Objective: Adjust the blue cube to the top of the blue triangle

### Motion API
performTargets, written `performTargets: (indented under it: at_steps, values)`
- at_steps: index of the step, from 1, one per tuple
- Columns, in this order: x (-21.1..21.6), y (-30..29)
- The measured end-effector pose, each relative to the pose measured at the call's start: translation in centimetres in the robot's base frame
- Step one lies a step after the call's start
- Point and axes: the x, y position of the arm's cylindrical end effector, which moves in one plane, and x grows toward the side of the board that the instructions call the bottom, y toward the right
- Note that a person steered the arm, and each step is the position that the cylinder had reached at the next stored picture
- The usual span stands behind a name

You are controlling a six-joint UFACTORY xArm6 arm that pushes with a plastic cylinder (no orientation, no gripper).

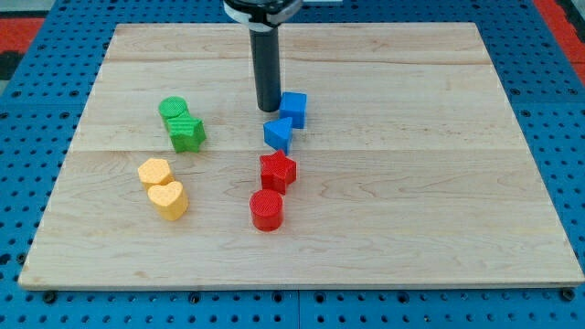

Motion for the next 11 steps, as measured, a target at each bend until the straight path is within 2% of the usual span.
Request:
performTargets:
  at_steps: [1,2,3,4,5,7,11]
  values:
    - [-0.7,-0.8]
    - [-4.0,2.9]
    - [-1.6,10.6]
    - [2.4,8.5]
    - [2.5,5.7]
    - [-0.2,6.5]
    - [-0.3,4.5]
